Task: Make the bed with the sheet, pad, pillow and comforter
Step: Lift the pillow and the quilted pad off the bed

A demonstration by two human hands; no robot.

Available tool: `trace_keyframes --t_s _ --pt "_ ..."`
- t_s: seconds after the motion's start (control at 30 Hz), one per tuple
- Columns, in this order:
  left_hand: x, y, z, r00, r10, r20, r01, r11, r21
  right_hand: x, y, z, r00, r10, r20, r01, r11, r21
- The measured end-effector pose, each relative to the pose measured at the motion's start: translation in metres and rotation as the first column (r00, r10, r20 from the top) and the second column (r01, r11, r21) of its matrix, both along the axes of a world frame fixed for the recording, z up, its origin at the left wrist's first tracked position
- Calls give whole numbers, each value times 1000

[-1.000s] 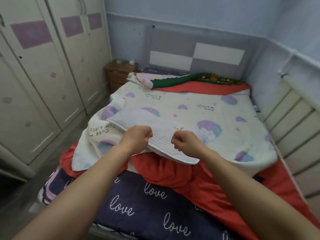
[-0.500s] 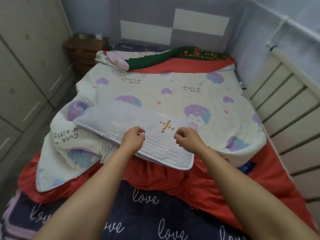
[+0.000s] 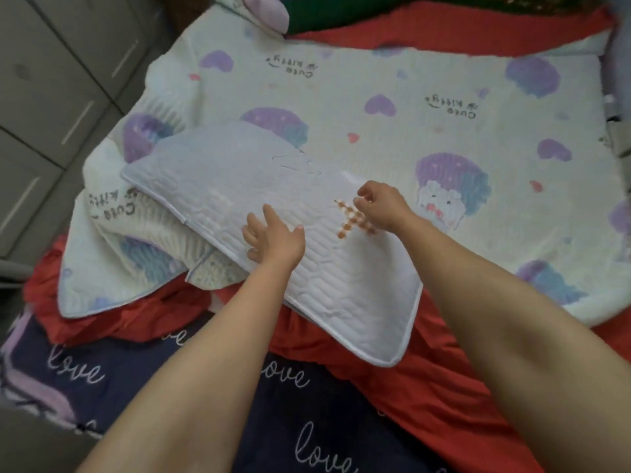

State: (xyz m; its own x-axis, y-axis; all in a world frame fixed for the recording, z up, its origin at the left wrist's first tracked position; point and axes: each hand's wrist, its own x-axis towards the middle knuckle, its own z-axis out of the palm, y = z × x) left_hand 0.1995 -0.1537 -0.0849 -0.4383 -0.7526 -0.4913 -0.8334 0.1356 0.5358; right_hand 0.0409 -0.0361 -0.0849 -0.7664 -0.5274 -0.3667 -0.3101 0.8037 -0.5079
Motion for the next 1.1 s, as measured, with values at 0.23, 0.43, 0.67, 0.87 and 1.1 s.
trace_keyframes --t_s 0.23,0.43,0.67,0.87,1.1 --pt "-20 -13 -59 947 321 24 -321 945 53 -52 -35 -75 994 99 -47 -86 972 218" --pt "-34 -23 -94 936 351 37 -352 925 139 -76 -45 -120 994 55 99 -89 923 375" --pt "-36 -23 -108 925 366 106 -373 926 57 -72 -48 -134 994 107 13 -105 938 331" --pt "-21 -28 -88 942 314 114 -311 949 -41 -48 -45 -110 989 82 -120 -54 975 217" --pt "15 -42 -42 971 233 -49 -238 957 -165 5 -33 -65 948 6 -318 35 992 124"
